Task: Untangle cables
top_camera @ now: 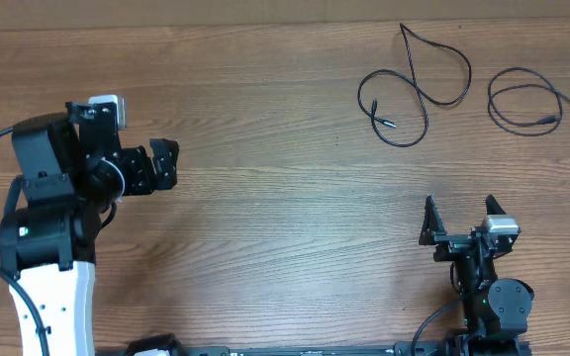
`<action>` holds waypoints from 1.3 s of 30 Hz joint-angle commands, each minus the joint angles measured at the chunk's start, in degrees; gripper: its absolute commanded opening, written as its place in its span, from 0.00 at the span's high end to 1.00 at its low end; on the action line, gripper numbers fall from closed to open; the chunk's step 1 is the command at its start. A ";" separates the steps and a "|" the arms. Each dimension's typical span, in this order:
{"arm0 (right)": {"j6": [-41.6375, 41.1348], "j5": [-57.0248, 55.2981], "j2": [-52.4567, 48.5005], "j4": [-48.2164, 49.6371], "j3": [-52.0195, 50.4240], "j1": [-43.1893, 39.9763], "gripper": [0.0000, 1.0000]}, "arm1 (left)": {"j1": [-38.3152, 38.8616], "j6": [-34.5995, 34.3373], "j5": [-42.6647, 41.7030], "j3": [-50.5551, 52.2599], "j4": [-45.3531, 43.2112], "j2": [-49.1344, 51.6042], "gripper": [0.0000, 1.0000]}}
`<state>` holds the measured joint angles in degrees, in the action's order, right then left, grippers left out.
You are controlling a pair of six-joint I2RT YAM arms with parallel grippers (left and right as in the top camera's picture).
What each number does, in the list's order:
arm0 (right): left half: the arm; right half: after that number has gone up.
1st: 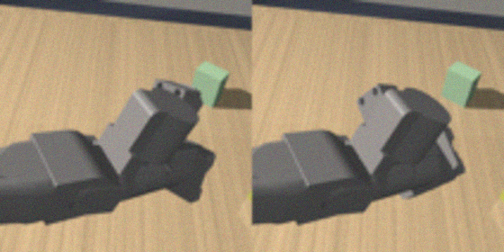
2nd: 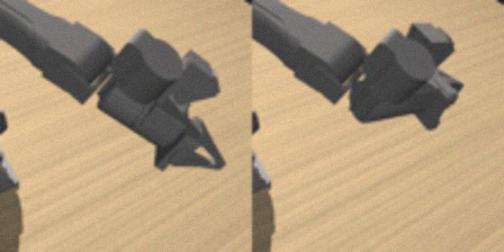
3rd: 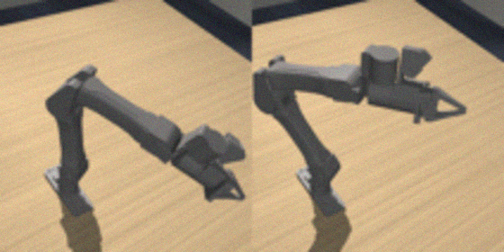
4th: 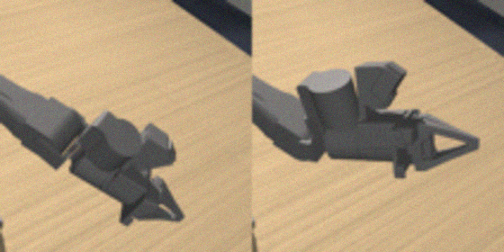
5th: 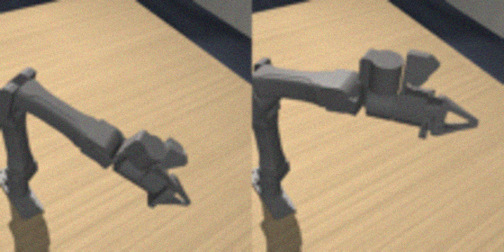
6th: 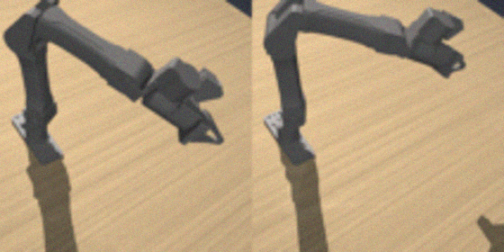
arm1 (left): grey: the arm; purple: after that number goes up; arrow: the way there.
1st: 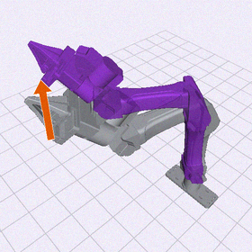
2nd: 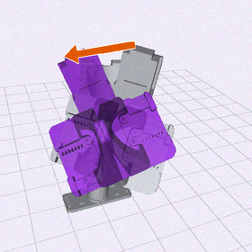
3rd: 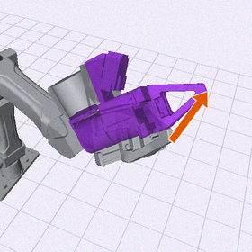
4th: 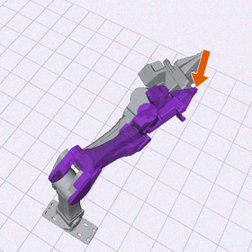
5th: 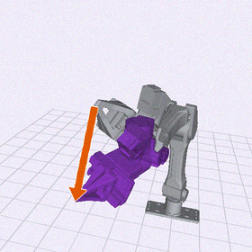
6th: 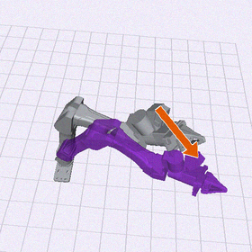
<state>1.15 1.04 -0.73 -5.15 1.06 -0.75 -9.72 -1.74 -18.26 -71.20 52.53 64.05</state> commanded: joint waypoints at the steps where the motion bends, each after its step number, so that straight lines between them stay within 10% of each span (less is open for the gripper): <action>1: 0.22 -0.33 0.61 0.33 -0.61 -0.22 0.00 | 0.37 -1.05 -0.81 0.61 -0.04 0.46 0.01; 39: 0.22 -0.33 0.61 0.33 -0.61 -0.22 0.00 | 0.92 -1.03 -0.83 0.63 -0.04 -7.50 0.00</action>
<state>1.13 1.08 -0.73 -5.15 1.06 -0.75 -9.58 -1.74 -18.26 -70.87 52.56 60.75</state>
